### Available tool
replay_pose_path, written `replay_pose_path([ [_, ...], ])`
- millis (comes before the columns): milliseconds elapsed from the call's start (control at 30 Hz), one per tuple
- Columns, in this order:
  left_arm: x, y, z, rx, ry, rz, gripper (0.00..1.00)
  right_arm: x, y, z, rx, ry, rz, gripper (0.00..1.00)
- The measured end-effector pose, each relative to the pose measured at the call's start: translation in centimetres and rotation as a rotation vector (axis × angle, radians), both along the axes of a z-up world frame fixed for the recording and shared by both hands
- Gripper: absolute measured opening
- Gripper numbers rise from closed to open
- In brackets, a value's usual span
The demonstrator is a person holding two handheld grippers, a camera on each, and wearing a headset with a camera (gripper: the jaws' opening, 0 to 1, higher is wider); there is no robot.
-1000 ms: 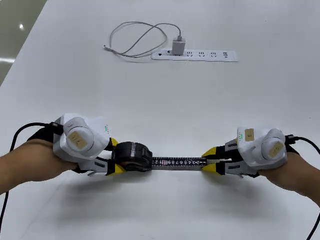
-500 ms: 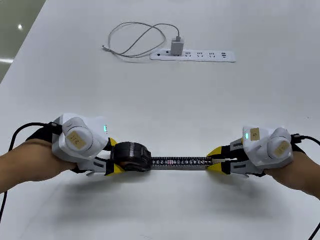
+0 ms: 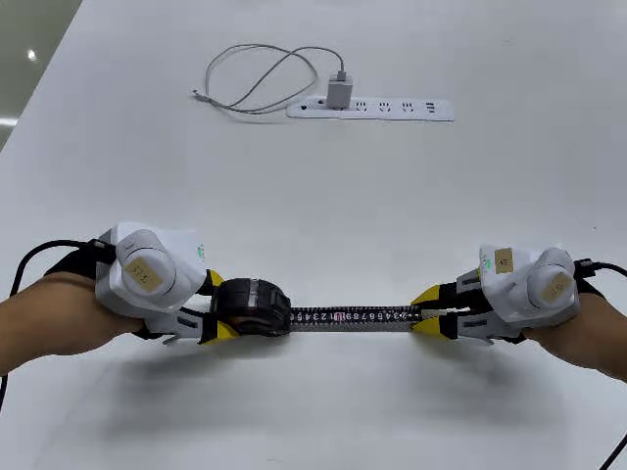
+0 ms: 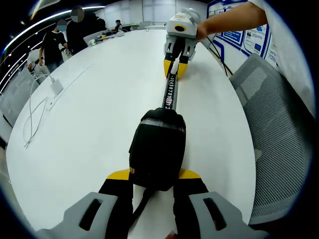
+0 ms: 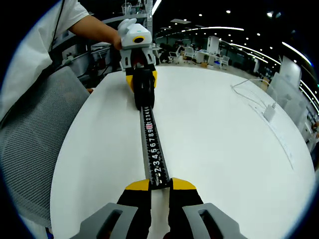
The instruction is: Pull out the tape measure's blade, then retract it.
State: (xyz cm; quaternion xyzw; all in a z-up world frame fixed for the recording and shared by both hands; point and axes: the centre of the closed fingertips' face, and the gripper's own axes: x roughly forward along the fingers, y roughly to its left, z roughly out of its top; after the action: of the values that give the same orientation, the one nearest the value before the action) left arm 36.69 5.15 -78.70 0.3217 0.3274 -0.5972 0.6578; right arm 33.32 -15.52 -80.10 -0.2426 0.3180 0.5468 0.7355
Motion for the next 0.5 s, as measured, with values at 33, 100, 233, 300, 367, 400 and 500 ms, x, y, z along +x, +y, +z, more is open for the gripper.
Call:
replay_pose_path([
  [33, 0.0, 0.0, 0.0, 0.0, 0.0, 0.0, 0.26, 0.0, -0.1, 0.0, 0.0, 0.0, -0.001, 0.08],
  [100, 0.0, 0.0, 0.0, 0.002, 0.0, -0.002, 0.26, -0.1, -0.2, 0.0, -0.002, 0.0, -0.003, 0.08],
  [233, 0.0, 0.0, 0.0, 0.003, 0.001, -0.004, 0.26, -0.1, -0.5, 0.0, -0.009, 0.001, -0.006, 0.08],
  [300, 0.1, 0.0, -0.1, 0.003, 0.001, -0.004, 0.26, -0.1, -0.7, 0.0, -0.011, 0.0, -0.008, 0.08],
  [367, 0.1, 0.0, -0.1, 0.004, 0.002, -0.004, 0.26, -0.1, -0.9, 0.0, -0.011, 0.001, -0.009, 0.08],
  [400, 0.1, 0.0, -0.1, 0.003, 0.002, -0.004, 0.26, -0.1, -0.9, 0.0, -0.013, 0.001, -0.01, 0.08],
  [500, 0.1, 0.0, 0.0, 0.004, 0.002, -0.004, 0.26, -0.1, -1.3, 0.0, -0.017, 0.002, -0.014, 0.08],
])
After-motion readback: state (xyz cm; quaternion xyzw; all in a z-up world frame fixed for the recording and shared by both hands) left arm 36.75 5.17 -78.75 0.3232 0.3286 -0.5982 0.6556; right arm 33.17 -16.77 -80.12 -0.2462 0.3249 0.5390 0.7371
